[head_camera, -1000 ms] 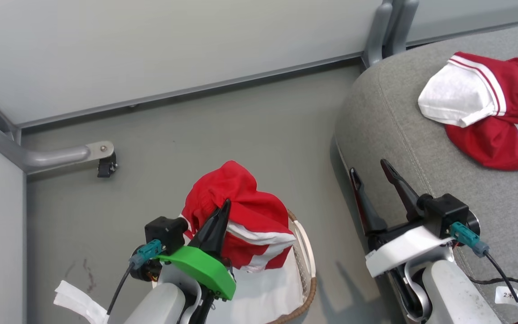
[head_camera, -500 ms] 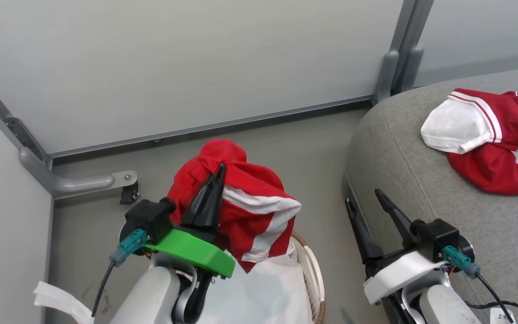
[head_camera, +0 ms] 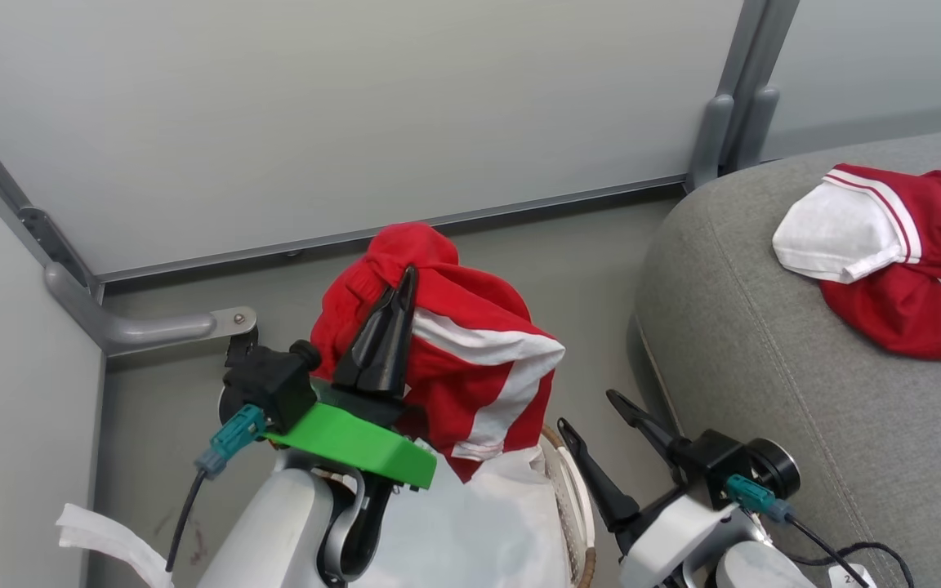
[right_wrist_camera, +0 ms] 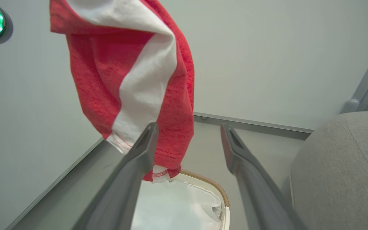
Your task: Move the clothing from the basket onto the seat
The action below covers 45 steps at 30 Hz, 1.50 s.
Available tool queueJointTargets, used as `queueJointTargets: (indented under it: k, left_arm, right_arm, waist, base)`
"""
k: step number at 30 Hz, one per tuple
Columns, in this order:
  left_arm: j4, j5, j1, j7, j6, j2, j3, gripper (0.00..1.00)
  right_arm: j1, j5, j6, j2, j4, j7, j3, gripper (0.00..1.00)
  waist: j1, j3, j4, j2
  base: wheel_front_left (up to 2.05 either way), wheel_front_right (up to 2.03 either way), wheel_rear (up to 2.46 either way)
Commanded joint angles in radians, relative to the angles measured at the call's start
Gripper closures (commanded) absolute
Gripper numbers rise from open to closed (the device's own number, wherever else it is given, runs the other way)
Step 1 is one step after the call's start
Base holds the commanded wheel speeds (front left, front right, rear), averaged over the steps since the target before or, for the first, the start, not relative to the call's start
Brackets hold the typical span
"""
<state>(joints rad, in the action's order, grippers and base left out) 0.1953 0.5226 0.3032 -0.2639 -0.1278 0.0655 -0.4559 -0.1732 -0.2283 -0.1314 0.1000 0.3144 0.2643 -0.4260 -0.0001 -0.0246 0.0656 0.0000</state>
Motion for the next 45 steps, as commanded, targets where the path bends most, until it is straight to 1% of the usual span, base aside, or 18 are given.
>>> queueJointTargets:
  k: [1, 9, 16, 17, 18, 19, 20, 21, 26, 33, 34, 35, 39, 45]
  left_arm:
    - [-0.005, -0.007, 0.017, -0.001, -0.005, -0.003, -0.006, 1.0]
    - [-0.007, 0.013, 0.038, -0.001, -0.005, -0.008, -0.069, 1.0]
    - [-0.001, 0.037, 0.061, -0.001, -0.005, -0.012, -0.145, 1.0]
    - [0.0, 0.04, 0.066, -0.001, -0.005, -0.013, -0.155, 1.0]
    - [0.0, 0.044, 0.069, -0.001, -0.005, -0.013, -0.163, 1.0]
    - [0.002, 0.049, 0.073, -0.001, -0.005, -0.013, -0.172, 1.0]
    - [0.003, 0.053, 0.075, -0.001, -0.005, -0.014, -0.181, 1.0]
    - [0.005, 0.057, 0.079, -0.001, -0.005, -0.014, -0.189, 1.0]
    - [0.008, 0.081, 0.093, -0.001, -0.005, -0.014, -0.215, 1.0]
    - [0.023, 0.078, 0.085, -0.001, -0.005, -0.015, -0.207, 1.0]
    - [0.031, 0.075, 0.078, -0.001, -0.005, -0.014, -0.206, 0.45]
    - [0.036, 0.071, 0.073, 0.0, -0.005, -0.015, -0.201, 0.0]
    - [0.066, 0.039, 0.053, 0.0, -0.005, -0.014, -0.171, 0.0]
    - [0.092, -0.016, 0.011, 0.0, -0.004, -0.013, -0.108, 0.0]
  right_arm:
    - [-0.026, -0.005, 0.001, 0.01, 0.007, 0.0, -0.015, 0.0]
    - [-0.161, -0.016, 0.001, 0.021, 0.103, 0.0, -0.13, 0.0]
    - [-0.235, -0.028, 0.001, -0.005, 0.186, 0.0, -0.18, 0.0]
    - [-0.241, -0.03, 0.001, -0.008, 0.195, 0.0, -0.178, 0.13]
    - [-0.246, -0.029, 0.001, -0.011, 0.2, 0.0, -0.177, 0.23]
    - [-0.249, -0.033, 0.001, -0.015, 0.207, 0.0, -0.175, 0.62]
    - [-0.25, -0.037, 0.001, -0.019, 0.213, 0.0, -0.171, 0.87]
    - [-0.252, -0.036, 0.001, -0.023, 0.217, 0.0, -0.171, 1.0]
    - [-0.252, -0.051, 0.001, -0.035, 0.227, 0.0, -0.161, 1.0]
    - [-0.237, -0.059, 0.001, -0.04, 0.207, 0.0, -0.145, 1.0]
    - [-0.23, -0.059, 0.001, -0.04, 0.199, 0.0, -0.137, 1.0]
    - [-0.224, -0.06, 0.001, -0.04, 0.191, 0.0, -0.13, 1.0]
    - [-0.195, -0.057, 0.001, -0.042, 0.149, 0.0, -0.092, 1.0]
    - [-0.134, -0.061, 0.001, -0.038, 0.071, 0.0, -0.046, 1.0]
  waist:
    - [0.0001, -0.002, -0.007, 0.0]
    - [0.0001, -0.012, -0.058, 0.0]
    - [0.0001, -0.021, -0.115, 0.0]
    - [0.0001, -0.022, -0.123, 0.0]
    - [0.0001, -0.024, -0.13, 0.0]
    - [0.0001, -0.024, -0.139, 0.0]
    - [0.0001, -0.025, -0.146, 0.0]
    - [0.0001, -0.026, -0.154, 0.0]
    - [0.0001, -0.027, -0.19, 0.0]
    - [0.0001, -0.029, -0.197, 0.0]
    - [0.0001, -0.028, -0.192, 0.0]
    - [0.0001, -0.028, -0.186, 0.0]
    - [0.0001, -0.021, -0.142, 0.0]
    - [0.0001, -0.009, -0.014, 0.0]
  base:
    - [0.0, 0.0, 0.0]
    - [0.0, 0.0, 0.0]
    - [0.0, 0.0, 0.0]
    - [0.0, 0.0, 0.0]
    - [0.0, 0.0, 0.0]
    - [0.0, 0.0, 0.0]
    - [0.0, 0.0, 0.0]
    - [0.0, 0.0, 0.0]
    - [0.0, 0.0, 0.0]
    - [0.0, 0.0, 0.0]
    - [0.0, 0.0, 0.0]
    - [0.0, 0.0, 0.0]
    - [0.0, 0.0, 0.0]
    - [0.0, 0.0, 0.0]
